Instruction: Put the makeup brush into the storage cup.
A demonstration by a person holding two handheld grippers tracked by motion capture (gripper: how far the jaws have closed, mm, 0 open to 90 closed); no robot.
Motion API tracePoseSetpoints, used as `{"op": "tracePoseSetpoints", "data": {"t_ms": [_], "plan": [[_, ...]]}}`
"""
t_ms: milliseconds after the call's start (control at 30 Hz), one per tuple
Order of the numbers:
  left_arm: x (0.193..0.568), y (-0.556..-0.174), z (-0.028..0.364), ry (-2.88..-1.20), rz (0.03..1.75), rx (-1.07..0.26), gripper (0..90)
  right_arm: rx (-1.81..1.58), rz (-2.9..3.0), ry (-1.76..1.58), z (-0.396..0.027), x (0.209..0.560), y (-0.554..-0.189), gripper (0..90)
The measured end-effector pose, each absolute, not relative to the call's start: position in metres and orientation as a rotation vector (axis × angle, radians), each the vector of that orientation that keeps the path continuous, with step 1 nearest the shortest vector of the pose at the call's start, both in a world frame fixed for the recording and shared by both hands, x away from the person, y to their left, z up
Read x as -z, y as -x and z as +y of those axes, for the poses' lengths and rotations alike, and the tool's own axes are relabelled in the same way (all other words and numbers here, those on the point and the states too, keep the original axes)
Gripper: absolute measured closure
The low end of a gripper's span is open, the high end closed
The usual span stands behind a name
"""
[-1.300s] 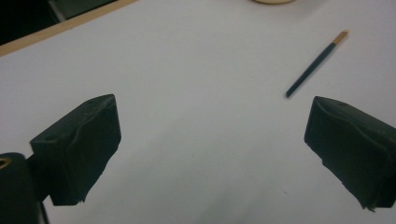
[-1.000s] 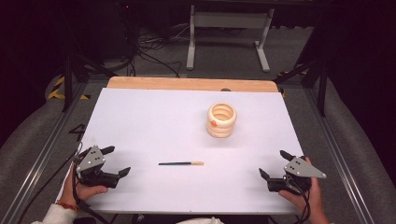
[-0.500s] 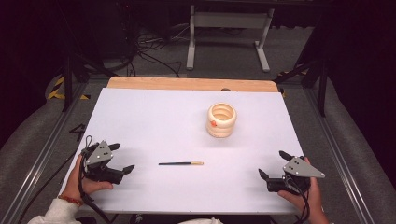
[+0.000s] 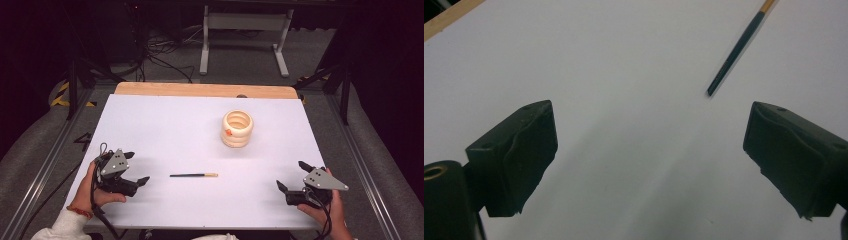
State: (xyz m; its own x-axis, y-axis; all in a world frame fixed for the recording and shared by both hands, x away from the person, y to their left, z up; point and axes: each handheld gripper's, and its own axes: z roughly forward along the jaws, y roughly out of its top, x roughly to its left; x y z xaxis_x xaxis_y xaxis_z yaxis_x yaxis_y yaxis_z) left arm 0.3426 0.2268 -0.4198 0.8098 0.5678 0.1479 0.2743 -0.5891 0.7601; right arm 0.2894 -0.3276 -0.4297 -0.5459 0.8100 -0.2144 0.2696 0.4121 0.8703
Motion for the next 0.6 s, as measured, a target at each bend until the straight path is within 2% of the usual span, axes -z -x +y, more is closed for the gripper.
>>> {"op": "tracePoseSetpoints", "data": {"t_ms": [600], "plan": [[0.411,-0.348,0.209,-2.272,0.556,-0.479,8.5,-1.073,2.071,-0.894,-0.32,0.435,-0.296,5.3]]}}
